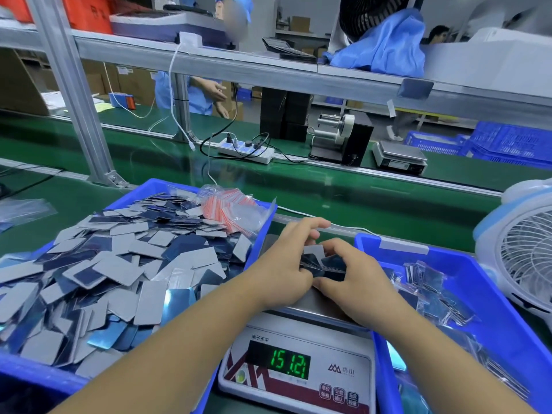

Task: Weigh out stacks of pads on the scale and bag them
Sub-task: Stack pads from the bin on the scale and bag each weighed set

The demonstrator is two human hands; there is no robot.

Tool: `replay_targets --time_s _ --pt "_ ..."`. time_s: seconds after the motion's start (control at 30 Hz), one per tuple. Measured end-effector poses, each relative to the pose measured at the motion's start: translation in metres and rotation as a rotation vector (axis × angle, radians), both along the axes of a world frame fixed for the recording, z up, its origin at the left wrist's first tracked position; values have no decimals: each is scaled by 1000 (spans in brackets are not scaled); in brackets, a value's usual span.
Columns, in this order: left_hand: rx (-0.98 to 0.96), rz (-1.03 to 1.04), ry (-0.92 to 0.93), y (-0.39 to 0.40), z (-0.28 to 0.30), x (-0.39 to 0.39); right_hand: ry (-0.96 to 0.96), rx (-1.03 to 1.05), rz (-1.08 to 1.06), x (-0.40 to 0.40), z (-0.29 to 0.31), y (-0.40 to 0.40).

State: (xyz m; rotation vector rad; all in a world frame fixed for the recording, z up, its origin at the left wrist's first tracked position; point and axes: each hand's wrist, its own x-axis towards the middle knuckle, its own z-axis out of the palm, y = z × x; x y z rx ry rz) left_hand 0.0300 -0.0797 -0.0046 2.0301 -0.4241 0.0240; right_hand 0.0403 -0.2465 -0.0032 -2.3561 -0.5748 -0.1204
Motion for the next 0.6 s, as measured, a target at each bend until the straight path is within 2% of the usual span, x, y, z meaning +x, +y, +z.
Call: replay_targets --time_s 0.13,0.27,0.37,0.5,0.6 --pt "49 22 -36 2 -4 1 -27 31 -25 1 -3 -2" --pt "199 84 -81 8 -7 4 -36 73 -39 1 -1 -4" --pt "289 60 -90 8 -8 3 4 55 29 -1 2 -3" --pt "394 54 -86 2 -10 1 27 97 17 -1 -1 -4" --pt "368 59 -117 2 -8 0 32 105 -12 0 -2 -6"
